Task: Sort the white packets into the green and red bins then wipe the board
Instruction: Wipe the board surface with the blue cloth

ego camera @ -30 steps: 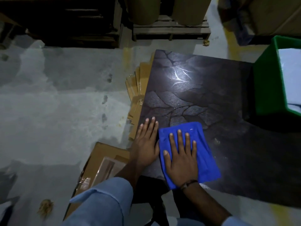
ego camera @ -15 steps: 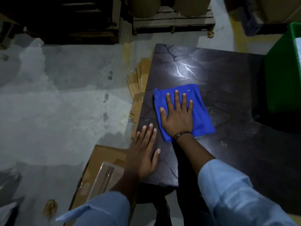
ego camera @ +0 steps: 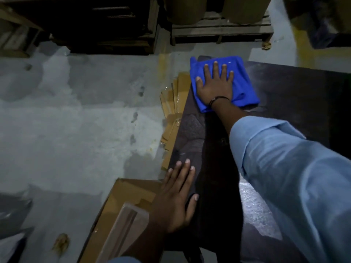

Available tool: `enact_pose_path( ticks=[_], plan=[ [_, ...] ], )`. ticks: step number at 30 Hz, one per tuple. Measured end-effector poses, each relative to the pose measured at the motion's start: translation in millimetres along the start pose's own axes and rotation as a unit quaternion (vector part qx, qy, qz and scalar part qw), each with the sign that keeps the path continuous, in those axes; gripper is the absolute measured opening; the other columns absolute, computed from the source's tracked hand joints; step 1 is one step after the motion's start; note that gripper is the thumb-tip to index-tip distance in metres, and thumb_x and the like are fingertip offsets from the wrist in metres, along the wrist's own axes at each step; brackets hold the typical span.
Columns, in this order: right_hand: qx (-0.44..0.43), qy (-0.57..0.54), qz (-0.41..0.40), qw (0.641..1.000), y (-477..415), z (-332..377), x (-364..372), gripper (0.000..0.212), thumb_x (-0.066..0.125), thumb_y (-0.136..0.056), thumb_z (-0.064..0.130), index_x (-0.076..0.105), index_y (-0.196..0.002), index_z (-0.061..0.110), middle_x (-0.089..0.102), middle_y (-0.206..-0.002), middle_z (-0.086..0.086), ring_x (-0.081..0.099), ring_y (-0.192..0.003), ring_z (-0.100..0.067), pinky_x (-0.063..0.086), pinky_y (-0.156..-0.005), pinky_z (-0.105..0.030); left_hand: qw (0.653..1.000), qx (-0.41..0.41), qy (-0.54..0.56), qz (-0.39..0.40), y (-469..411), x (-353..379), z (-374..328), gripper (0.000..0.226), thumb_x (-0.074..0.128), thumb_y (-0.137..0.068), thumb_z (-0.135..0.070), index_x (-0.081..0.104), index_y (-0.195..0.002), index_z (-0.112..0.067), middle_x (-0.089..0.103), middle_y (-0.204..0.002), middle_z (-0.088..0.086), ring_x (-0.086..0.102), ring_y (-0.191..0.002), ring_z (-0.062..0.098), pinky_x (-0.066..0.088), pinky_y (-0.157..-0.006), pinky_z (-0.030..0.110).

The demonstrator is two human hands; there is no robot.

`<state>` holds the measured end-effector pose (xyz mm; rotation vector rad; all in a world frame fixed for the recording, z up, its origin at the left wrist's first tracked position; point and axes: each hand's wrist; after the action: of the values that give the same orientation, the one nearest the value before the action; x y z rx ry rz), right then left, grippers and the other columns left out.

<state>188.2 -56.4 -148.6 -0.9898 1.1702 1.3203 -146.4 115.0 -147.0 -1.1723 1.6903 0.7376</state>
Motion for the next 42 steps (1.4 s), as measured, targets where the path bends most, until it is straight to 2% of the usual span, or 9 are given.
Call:
enact_pose_path(
  ticks=[10, 15, 20, 24, 26, 29, 35, 39, 42],
  plan=[
    [-0.078, 0.030, 0.013, 0.996, 157.9, 20.3, 11.7, 0.074, 0.007, -0.095, 0.062, 0.013, -0.160, 0.027, 0.006, -0.168, -0.007, 0.000, -0.154, -0.035, 0.000, -0.122, -0.058, 0.994, -0.038, 0.080, -0.064, 7.9, -13.9, -14.7, 0.075, 0.051, -0.104, -0.039, 0.013, -0.163, -0.013, -0.004, -0.172, 0.009, 0.003, -0.159, 0.024, 0.024, -0.125, 0.045],
    [-0.116, 0.061, 0.044, 0.990, 262.7, 25.0, 17.2, 0.074, -0.001, -0.094, 0.059, 0.002, -0.161, 0.026, -0.005, -0.168, -0.006, -0.008, -0.154, -0.034, -0.002, -0.122, -0.056, 0.991, -0.044, 0.090, -0.083, 26.4, -23.6, -19.0, 0.068, 0.048, -0.106, -0.034, 0.017, -0.163, -0.012, 0.002, -0.172, 0.009, 0.004, -0.159, 0.024, 0.022, -0.124, 0.051],
    [-0.228, 0.034, 0.069, 0.971, 354.1, 29.6, 22.5, 0.072, 0.023, -0.097, 0.058, 0.013, -0.160, 0.026, 0.003, -0.168, -0.007, -0.002, -0.155, -0.033, 0.006, -0.122, -0.058, 0.977, -0.116, 0.110, -0.140, 74.0, -37.5, -10.1, 0.062, 0.039, -0.106, -0.034, 0.023, -0.162, -0.012, 0.006, -0.172, 0.010, 0.005, -0.159, 0.024, 0.017, -0.127, 0.049],
    [-0.310, 0.016, 0.055, 0.949, 389.1, 13.2, 0.4, 0.091, 0.038, -0.092, 0.070, 0.005, -0.161, 0.021, -0.001, -0.169, -0.005, -0.005, -0.155, -0.027, 0.007, -0.122, -0.056, 0.981, -0.090, 0.051, -0.163, 95.8, -56.4, -4.1, 0.064, 0.046, -0.104, -0.026, 0.023, -0.161, -0.009, 0.008, -0.171, 0.011, 0.005, -0.159, 0.026, 0.017, -0.127, 0.049],
    [-0.234, 0.015, 0.012, 0.972, 396.1, 2.0, -12.4, 0.102, 0.043, -0.087, 0.076, 0.010, -0.160, 0.013, 0.010, -0.167, -0.012, 0.007, -0.154, -0.031, 0.007, -0.124, -0.054, 0.988, -0.058, 0.020, -0.140, 98.8, -62.2, -0.8, 0.068, 0.048, -0.103, -0.029, 0.019, -0.162, -0.010, 0.006, -0.172, 0.009, 0.002, -0.159, 0.027, 0.020, -0.125, 0.053],
    [-0.148, 0.025, 0.016, 0.989, 399.3, -15.8, -17.1, 0.107, 0.043, -0.081, 0.083, 0.032, -0.151, 0.003, 0.039, -0.151, -0.022, 0.037, -0.137, -0.040, 0.024, -0.119, -0.054, 0.997, 0.008, -0.024, -0.073, 93.5, -66.7, 0.9, 0.075, 0.049, -0.102, -0.037, 0.012, -0.164, -0.017, 0.004, -0.172, 0.002, -0.003, -0.159, 0.029, 0.016, -0.125, 0.054],
    [-0.269, 0.083, 0.040, 0.959, 398.6, -3.0, -20.5, 0.081, 0.049, -0.081, 0.072, 0.056, -0.130, 0.008, 0.057, -0.117, -0.014, 0.055, -0.101, -0.035, 0.047, -0.089, -0.046, 0.990, 0.057, -0.090, 0.088, 68.0, -73.1, -1.9, 0.089, 0.054, -0.090, -0.035, 0.006, -0.164, -0.025, 0.014, -0.171, -0.001, -0.008, -0.158, 0.035, -0.002, -0.126, 0.055],
    [-0.346, 0.103, 0.098, 0.927, 397.6, 29.9, -22.8, 0.067, 0.063, -0.081, 0.056, 0.054, -0.131, 0.011, 0.058, -0.123, -0.013, 0.054, -0.109, -0.035, 0.043, -0.093, -0.047, 0.988, 0.039, -0.104, 0.109, 92.3, -80.7, 13.2, 0.085, 0.050, -0.087, -0.044, 0.016, -0.163, -0.025, 0.030, -0.166, 0.000, 0.002, -0.158, 0.033, -0.003, -0.127, 0.052],
    [-0.419, 0.107, 0.122, 0.893, 400.8, 54.5, -23.4, 0.055, 0.065, -0.085, 0.041, 0.052, -0.131, 0.012, 0.058, -0.127, -0.012, 0.052, -0.113, -0.035, 0.037, -0.095, -0.049, 0.991, 0.013, -0.104, 0.087, 124.5, -86.2, 26.2, 0.076, 0.053, -0.087, -0.049, 0.037, -0.156, -0.020, 0.051, -0.151, 0.007, 0.027, -0.153, 0.034, 0.003, -0.127, 0.050]
  ],
)
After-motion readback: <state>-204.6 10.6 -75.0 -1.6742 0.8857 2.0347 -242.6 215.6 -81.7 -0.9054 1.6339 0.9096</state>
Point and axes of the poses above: each hand's wrist, its own y-axis away from the middle knuckle, its own x-axis out of the palm, z = x × y
